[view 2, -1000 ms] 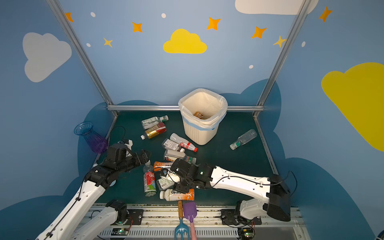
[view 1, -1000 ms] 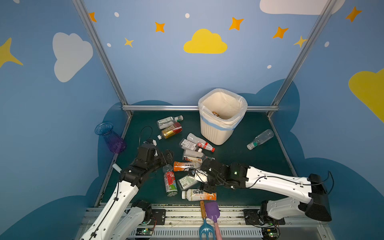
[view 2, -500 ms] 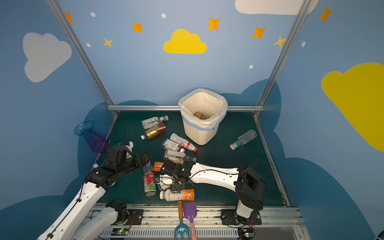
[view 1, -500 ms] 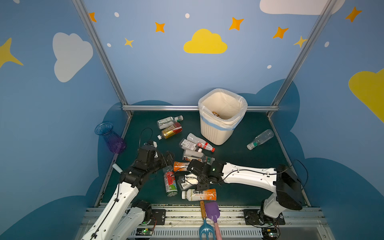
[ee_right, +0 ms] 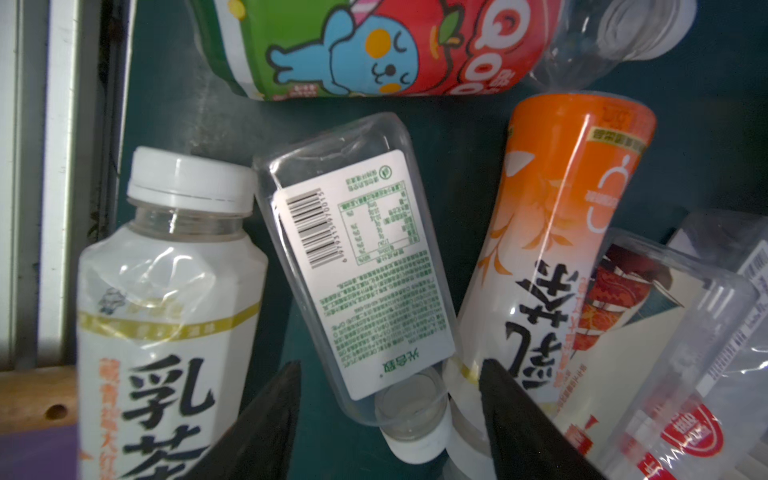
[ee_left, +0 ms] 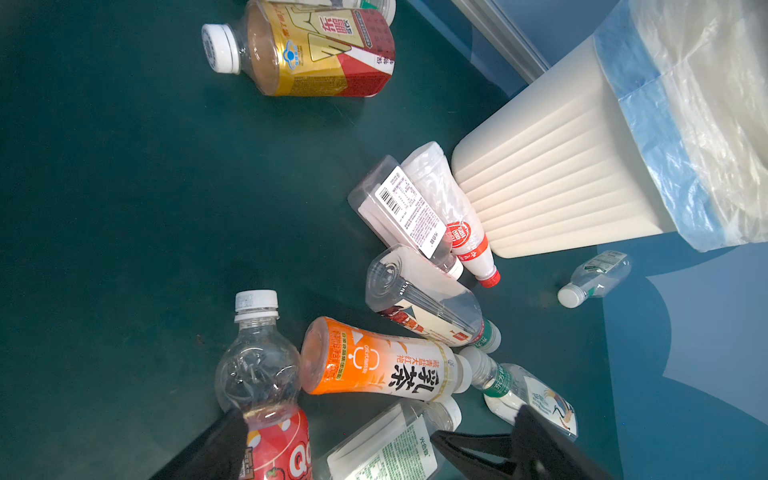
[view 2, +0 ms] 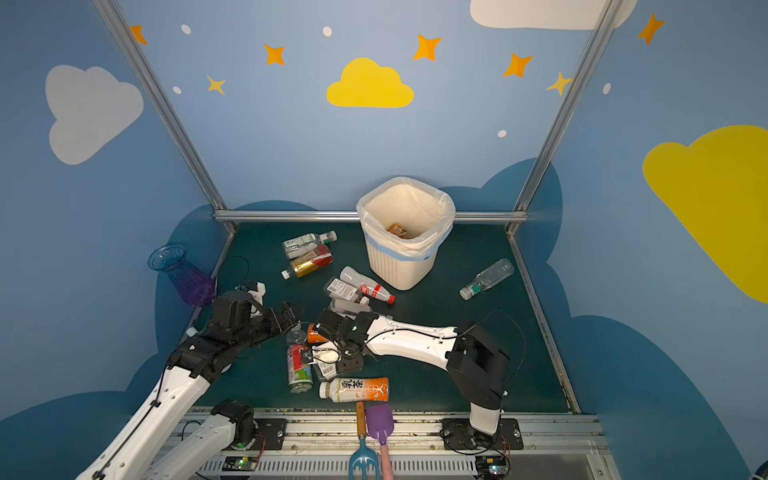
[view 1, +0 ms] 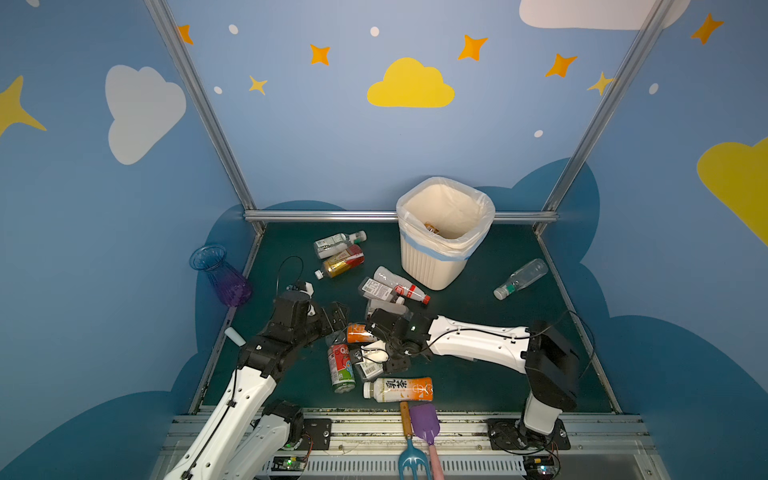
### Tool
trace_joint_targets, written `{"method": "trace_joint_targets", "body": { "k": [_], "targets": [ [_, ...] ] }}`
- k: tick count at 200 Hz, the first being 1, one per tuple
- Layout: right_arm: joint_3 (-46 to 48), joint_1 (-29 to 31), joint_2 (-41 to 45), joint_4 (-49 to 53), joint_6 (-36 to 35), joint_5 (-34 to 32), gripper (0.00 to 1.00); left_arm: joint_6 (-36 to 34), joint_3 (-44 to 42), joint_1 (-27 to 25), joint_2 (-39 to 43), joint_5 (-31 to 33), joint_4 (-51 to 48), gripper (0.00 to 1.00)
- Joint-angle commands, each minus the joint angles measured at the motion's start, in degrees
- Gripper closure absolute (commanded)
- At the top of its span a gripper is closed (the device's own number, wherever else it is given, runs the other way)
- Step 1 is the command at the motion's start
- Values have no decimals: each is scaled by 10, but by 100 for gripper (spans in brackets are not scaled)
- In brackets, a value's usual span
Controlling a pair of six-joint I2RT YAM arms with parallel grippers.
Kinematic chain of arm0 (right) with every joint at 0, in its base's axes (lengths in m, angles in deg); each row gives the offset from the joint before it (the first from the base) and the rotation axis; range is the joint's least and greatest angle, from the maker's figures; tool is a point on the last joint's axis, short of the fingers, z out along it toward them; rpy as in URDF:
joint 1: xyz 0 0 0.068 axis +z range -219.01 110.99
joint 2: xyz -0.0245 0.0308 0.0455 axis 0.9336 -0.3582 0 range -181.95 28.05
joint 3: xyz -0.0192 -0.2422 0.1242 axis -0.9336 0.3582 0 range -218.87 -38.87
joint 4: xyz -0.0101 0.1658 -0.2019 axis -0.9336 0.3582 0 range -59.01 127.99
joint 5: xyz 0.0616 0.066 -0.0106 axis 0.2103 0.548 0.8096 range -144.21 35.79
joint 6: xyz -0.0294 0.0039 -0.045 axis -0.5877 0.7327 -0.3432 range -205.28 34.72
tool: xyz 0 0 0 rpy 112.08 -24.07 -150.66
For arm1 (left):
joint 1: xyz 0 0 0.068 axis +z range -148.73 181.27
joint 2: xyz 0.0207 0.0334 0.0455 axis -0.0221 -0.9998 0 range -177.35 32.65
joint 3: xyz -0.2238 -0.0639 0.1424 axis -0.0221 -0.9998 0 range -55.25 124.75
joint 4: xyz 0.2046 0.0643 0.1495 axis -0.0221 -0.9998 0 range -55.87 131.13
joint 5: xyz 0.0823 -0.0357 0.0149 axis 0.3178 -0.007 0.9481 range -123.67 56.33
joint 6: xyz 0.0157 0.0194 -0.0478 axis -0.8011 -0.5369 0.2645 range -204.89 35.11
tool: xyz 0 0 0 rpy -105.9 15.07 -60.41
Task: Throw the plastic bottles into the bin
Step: 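Lower the right gripper around the clear barcode-label bottle beside the orange milk-tea bottle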
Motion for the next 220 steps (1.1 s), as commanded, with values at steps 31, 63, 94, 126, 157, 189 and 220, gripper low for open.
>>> {"method": "trace_joint_targets", "body": {
  "k": [31,63,94,126,157,189,220],
  "targets": [
    [-33,1,-27,37,-18,22,31,-9,-3,5,10,5,2,0],
    [-47,-1,-49,41,-21,20,30,-8,-5,6,7,3,6,0],
    [-60,-3,-67,45,-22,21,30,-10,-4,7,7,2,5,0],
    [-70,-8,-80,44,-23,23,29,-11,-5,8,9,3,5,0],
    [-81,-12,-95,47,-24,27,26,-14,-7,9,9,2,3,0],
    [-95,-19,-112,57,-26,38,25,-14,-7,11,9,2,4,0],
    [-110,-24,-129,68,-26,48,25,-16,-7,12,9,1,4,0]
  ]
}}
